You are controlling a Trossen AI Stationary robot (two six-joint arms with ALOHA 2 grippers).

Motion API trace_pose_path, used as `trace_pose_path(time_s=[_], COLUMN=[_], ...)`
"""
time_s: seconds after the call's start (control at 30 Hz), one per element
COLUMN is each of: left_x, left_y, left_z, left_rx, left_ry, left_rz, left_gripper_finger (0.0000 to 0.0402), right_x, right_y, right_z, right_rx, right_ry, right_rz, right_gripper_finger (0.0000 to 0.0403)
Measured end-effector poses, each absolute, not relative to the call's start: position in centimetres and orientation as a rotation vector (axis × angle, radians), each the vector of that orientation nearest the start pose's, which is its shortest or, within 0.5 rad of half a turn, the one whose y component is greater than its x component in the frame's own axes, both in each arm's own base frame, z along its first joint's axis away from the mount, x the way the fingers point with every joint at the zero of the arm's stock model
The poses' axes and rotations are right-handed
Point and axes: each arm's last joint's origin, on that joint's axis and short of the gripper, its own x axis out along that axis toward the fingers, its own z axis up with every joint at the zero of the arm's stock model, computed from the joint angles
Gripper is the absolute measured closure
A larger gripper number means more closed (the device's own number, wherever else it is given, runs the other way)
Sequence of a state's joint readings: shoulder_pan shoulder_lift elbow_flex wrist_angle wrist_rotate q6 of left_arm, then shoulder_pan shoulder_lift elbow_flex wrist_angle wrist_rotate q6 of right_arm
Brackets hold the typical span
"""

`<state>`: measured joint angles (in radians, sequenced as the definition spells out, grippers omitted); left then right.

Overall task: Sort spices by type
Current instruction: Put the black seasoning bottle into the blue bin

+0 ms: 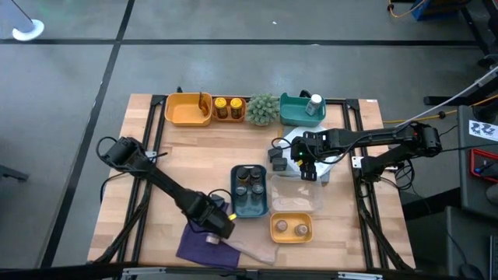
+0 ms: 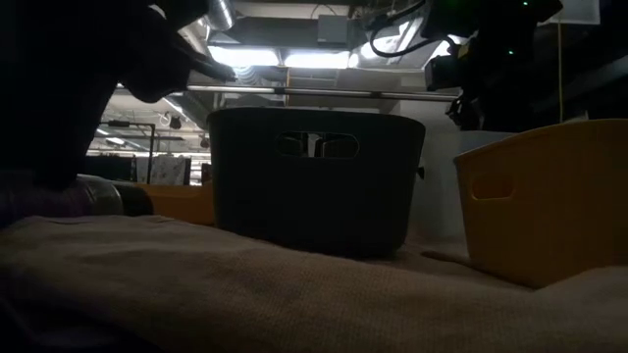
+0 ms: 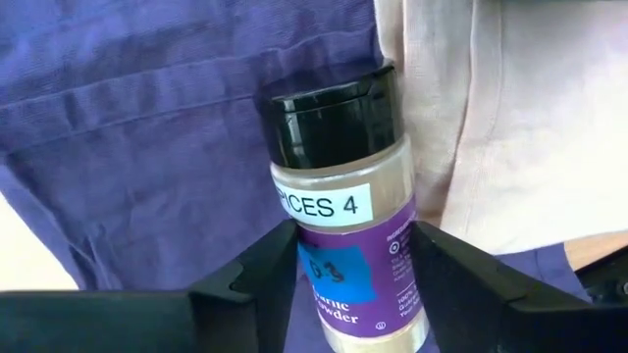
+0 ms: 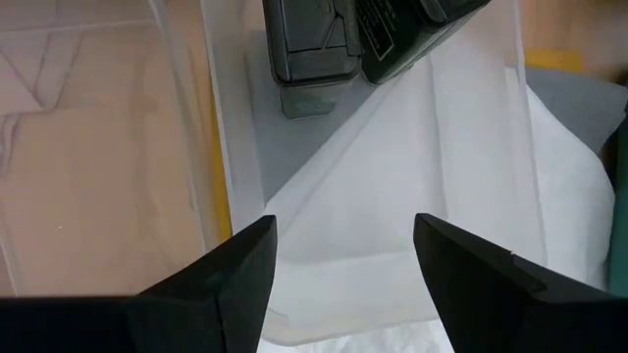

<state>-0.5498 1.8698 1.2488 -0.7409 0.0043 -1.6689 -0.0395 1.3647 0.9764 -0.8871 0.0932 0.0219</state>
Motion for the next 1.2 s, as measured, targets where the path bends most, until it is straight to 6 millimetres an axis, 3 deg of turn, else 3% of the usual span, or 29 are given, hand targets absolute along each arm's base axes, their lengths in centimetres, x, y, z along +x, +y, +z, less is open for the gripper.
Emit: trace_pose_path(time_s=[0.33,0.63,0.77,1.03,1.2], left_x=[30.5,30.6,30.8,30.9,30.7], left_y=[-18.0,-18.1,-18.3,-18.3,-18.1], left_z=[16.2,15.9,15.4,15.4,16.3], left_rx=[-1.008,-1.0,-0.988,-0.978,-0.955], left_ry=[1.29,1.293,1.297,1.299,1.267], left_rz=[0.69,0.689,0.683,0.669,0.659], left_gripper_finger=[0.0157,0.0152,0.017,0.0246,0.0255], right_x=[24.3,24.3,24.3,24.3,24.3], right_y=[-1.2,-1.2,-1.2,-1.2,-1.2], right_z=[23.2,23.2,23.2,23.2,23.2], right_rx=[-0.015,-0.015,-0.015,-0.015,-0.015], right_ry=[1.279,1.279,1.28,1.28,1.28], right_rz=[-0.128,-0.128,-0.128,-0.128,-0.128], right_gripper_finger=[0.0162,0.0162,0.0162,0.0162,0.0162])
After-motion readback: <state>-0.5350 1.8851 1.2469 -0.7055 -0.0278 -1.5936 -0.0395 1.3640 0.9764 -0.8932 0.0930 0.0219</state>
